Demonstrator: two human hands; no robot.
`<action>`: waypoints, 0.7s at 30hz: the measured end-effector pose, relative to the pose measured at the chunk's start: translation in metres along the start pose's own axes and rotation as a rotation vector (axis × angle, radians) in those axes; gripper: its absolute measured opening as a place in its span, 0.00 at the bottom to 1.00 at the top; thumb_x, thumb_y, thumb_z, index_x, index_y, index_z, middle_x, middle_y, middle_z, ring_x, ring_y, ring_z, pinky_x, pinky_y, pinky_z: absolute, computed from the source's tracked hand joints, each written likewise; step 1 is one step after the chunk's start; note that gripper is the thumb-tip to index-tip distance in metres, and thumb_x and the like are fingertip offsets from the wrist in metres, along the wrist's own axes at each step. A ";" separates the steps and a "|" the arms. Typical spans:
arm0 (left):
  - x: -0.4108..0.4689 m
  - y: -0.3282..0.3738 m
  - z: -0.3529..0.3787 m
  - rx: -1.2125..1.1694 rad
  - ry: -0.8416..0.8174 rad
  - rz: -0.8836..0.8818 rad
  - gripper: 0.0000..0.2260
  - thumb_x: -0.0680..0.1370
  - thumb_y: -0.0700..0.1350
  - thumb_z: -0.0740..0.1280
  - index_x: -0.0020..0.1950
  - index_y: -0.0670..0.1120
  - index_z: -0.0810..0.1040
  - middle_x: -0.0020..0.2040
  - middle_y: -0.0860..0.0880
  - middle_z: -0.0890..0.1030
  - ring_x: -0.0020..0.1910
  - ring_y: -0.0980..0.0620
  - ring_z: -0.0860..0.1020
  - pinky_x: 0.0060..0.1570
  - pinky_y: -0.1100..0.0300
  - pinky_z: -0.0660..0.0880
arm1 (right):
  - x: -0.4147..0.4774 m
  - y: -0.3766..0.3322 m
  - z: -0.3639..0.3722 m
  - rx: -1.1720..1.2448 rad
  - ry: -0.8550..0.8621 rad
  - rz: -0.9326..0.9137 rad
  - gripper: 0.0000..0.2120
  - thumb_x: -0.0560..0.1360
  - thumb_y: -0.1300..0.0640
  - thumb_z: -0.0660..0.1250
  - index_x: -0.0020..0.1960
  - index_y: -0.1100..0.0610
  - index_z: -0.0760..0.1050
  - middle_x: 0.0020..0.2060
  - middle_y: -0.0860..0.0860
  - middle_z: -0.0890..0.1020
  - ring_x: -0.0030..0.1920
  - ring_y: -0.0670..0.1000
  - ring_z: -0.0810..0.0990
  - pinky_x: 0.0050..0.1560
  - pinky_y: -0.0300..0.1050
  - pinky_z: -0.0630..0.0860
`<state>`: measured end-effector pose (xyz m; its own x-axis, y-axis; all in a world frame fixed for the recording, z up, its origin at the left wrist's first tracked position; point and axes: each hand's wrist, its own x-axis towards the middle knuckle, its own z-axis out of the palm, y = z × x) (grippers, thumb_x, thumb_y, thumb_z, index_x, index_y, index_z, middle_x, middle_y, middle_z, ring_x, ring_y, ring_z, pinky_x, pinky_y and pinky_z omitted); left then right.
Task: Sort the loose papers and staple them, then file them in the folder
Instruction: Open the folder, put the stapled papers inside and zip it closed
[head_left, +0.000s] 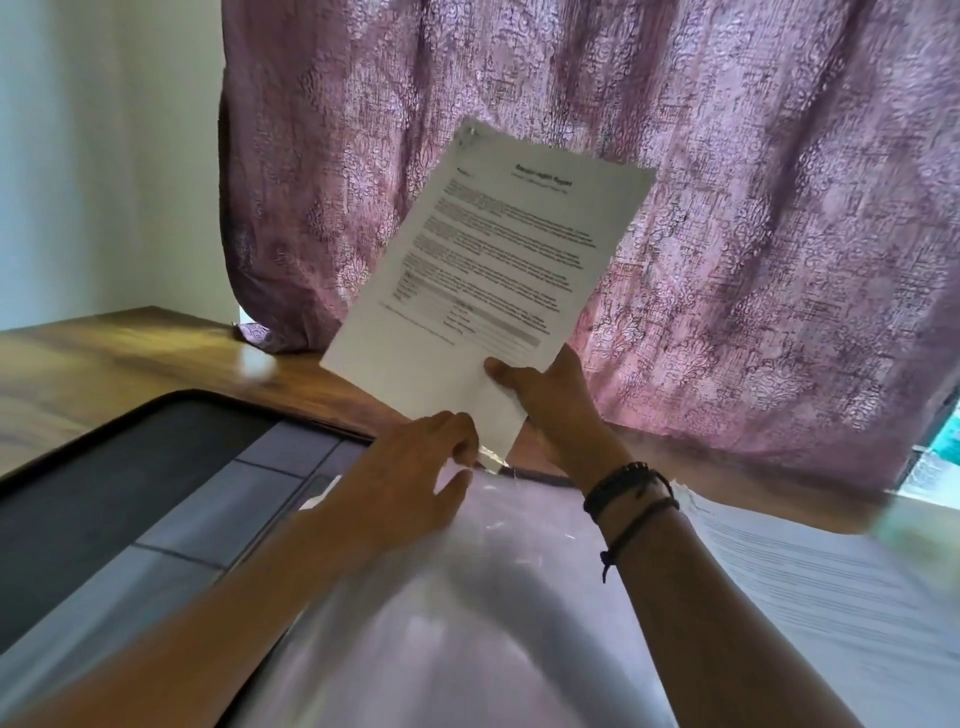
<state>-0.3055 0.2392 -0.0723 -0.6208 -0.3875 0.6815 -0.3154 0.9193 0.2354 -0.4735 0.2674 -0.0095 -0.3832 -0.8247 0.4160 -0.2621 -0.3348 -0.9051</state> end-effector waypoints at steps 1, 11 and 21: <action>0.001 -0.001 0.000 -0.010 0.013 -0.005 0.08 0.73 0.42 0.69 0.45 0.51 0.70 0.40 0.56 0.76 0.38 0.57 0.73 0.39 0.64 0.72 | 0.001 0.002 -0.004 -0.040 -0.018 0.006 0.15 0.74 0.66 0.70 0.58 0.54 0.76 0.56 0.53 0.82 0.57 0.54 0.81 0.59 0.58 0.78; 0.005 -0.021 -0.002 -0.059 -0.140 -0.223 0.15 0.72 0.54 0.58 0.56 0.51 0.71 0.40 0.57 0.79 0.44 0.55 0.78 0.54 0.53 0.72 | 0.005 0.042 -0.058 0.124 -0.099 0.187 0.21 0.75 0.66 0.66 0.67 0.54 0.72 0.60 0.52 0.81 0.60 0.58 0.80 0.60 0.62 0.76; 0.002 -0.057 -0.002 0.082 -0.078 -0.366 0.08 0.75 0.44 0.62 0.52 0.56 0.70 0.43 0.57 0.78 0.49 0.52 0.75 0.55 0.52 0.66 | 0.000 0.061 -0.076 0.318 -0.100 0.254 0.28 0.71 0.64 0.71 0.70 0.58 0.70 0.64 0.59 0.78 0.64 0.63 0.77 0.65 0.65 0.70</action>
<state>-0.2873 0.1860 -0.0829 -0.5082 -0.6965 0.5066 -0.5809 0.7115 0.3953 -0.5569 0.2818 -0.0579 -0.3087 -0.9341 0.1795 0.1224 -0.2262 -0.9664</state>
